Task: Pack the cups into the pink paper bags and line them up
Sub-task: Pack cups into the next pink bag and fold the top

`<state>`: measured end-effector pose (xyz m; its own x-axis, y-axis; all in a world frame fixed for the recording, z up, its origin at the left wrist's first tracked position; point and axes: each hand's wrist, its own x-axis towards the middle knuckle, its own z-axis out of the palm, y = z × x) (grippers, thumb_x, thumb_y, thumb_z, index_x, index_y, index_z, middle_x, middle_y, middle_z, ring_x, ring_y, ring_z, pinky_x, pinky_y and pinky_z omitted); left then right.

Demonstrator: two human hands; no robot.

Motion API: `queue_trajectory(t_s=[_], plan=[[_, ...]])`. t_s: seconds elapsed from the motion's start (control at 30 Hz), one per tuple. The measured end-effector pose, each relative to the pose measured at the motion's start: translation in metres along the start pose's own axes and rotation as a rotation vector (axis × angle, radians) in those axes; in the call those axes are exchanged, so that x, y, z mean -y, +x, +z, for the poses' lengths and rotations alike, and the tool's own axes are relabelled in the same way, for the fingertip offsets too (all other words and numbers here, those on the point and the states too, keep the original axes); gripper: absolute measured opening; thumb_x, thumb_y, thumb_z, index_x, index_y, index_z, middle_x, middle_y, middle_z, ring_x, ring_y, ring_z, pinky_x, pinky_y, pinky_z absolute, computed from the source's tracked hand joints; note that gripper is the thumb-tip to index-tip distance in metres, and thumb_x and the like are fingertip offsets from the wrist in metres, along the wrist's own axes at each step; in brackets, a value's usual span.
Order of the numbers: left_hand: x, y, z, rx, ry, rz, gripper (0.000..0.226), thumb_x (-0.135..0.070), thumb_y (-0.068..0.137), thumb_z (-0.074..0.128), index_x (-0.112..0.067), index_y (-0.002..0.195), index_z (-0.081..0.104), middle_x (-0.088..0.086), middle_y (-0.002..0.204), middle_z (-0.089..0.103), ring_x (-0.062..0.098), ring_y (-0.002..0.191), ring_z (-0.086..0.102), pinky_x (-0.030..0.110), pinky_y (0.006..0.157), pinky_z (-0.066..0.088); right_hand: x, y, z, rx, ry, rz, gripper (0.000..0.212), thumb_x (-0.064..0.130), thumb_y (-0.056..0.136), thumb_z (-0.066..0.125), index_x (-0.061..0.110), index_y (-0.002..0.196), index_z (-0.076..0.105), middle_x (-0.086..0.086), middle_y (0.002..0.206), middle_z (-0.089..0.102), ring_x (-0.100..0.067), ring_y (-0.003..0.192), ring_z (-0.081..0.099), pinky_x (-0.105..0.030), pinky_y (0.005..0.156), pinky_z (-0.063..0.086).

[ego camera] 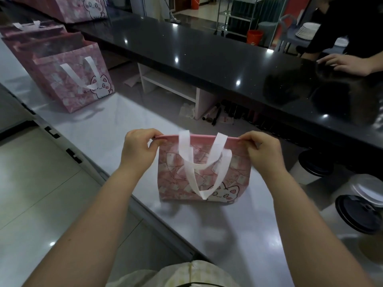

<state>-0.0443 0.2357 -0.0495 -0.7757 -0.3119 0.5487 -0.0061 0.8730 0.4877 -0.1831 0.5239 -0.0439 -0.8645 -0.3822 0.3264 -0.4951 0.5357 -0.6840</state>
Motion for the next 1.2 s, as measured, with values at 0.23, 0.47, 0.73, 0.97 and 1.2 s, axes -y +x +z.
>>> queue_trajectory(t_s=[0.23,0.47,0.73,0.97,1.2], plan=[[0.000,-0.039,0.011,-0.095,-0.444,-0.367,0.042,-0.018,0.081,0.079,-0.039,0.114,0.062,-0.017,0.106,0.067,0.002,0.091,0.064,0.016,0.082,0.052,-0.008,-0.032,0.012,-0.202,0.395,0.185,0.042,0.014,0.082,0.075,0.048,0.102,0.062,0.025,0.102,0.066,0.007,0.094,0.062,-0.013,0.076,0.053],[-0.010,-0.071,0.028,-0.163,-0.655,-0.550,0.029,-0.002,0.086,0.070,-0.031,0.086,0.070,-0.019,0.078,0.073,-0.001,0.073,0.069,0.011,0.065,0.053,-0.007,-0.050,0.033,-0.341,0.734,0.373,0.018,0.006,0.086,0.071,0.024,0.082,0.071,0.013,0.075,0.073,-0.001,0.072,0.068,-0.015,0.064,0.053],[0.012,-0.073,0.032,-0.235,-0.696,-0.628,0.019,-0.014,0.087,0.071,-0.034,0.087,0.070,-0.019,0.081,0.074,-0.002,0.076,0.069,0.011,0.067,0.053,-0.009,-0.058,0.050,-0.180,0.747,0.322,0.020,0.012,0.085,0.072,0.031,0.091,0.072,0.013,0.090,0.075,-0.004,0.087,0.070,-0.019,0.073,0.056],[0.032,-0.133,0.047,-0.074,-0.694,-0.746,0.029,-0.006,0.081,0.077,-0.033,0.092,0.072,-0.018,0.092,0.074,-0.001,0.090,0.069,0.011,0.072,0.052,-0.048,-0.118,0.067,0.056,0.682,0.401,0.057,0.011,0.082,0.076,0.054,0.116,0.062,0.013,0.123,0.067,-0.007,0.113,0.063,-0.027,0.091,0.054],[0.025,-0.120,0.040,-0.225,-0.798,-0.811,0.018,0.007,0.088,0.064,-0.011,0.090,0.070,-0.014,0.077,0.075,0.000,0.072,0.070,0.013,0.065,0.054,-0.015,-0.095,0.085,0.037,0.837,0.360,0.050,0.005,0.086,0.070,0.043,0.118,0.063,0.011,0.118,0.069,-0.009,0.109,0.065,-0.019,0.080,0.054]])
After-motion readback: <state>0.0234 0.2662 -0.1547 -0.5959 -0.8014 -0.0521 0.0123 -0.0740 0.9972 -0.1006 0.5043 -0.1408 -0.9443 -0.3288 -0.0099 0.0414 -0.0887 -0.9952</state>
